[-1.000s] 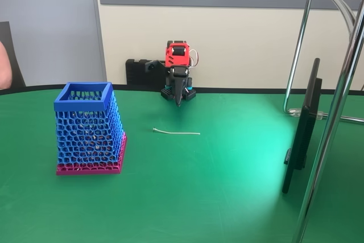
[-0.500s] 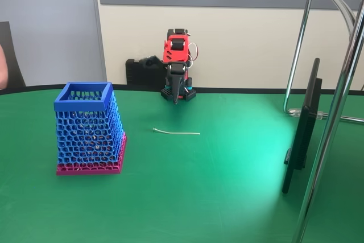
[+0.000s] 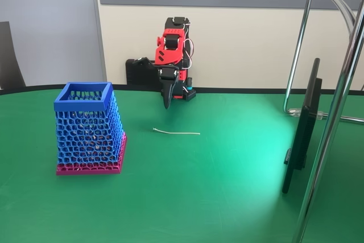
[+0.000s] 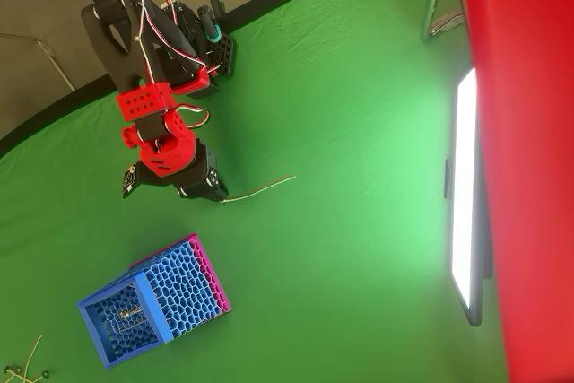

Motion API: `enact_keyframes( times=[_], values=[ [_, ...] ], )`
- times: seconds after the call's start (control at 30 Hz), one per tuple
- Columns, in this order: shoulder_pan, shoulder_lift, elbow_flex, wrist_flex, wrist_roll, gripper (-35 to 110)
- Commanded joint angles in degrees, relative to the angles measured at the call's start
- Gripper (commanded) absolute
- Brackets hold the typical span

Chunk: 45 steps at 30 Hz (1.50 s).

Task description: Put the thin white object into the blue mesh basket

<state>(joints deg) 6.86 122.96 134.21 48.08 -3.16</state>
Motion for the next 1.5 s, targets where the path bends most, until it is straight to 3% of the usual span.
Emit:
enact_keyframes(
  times=[0.0, 0.63, 1.47],
  values=[
    [1.23, -6.33, -6.94, 1.41, -0.09, 1],
    [3.34, -26.19, -19.34, 7.73, 3.16, 17],
    [5.71, -42.71, -28.65, 12.48, 6.15, 18]
  ],
)
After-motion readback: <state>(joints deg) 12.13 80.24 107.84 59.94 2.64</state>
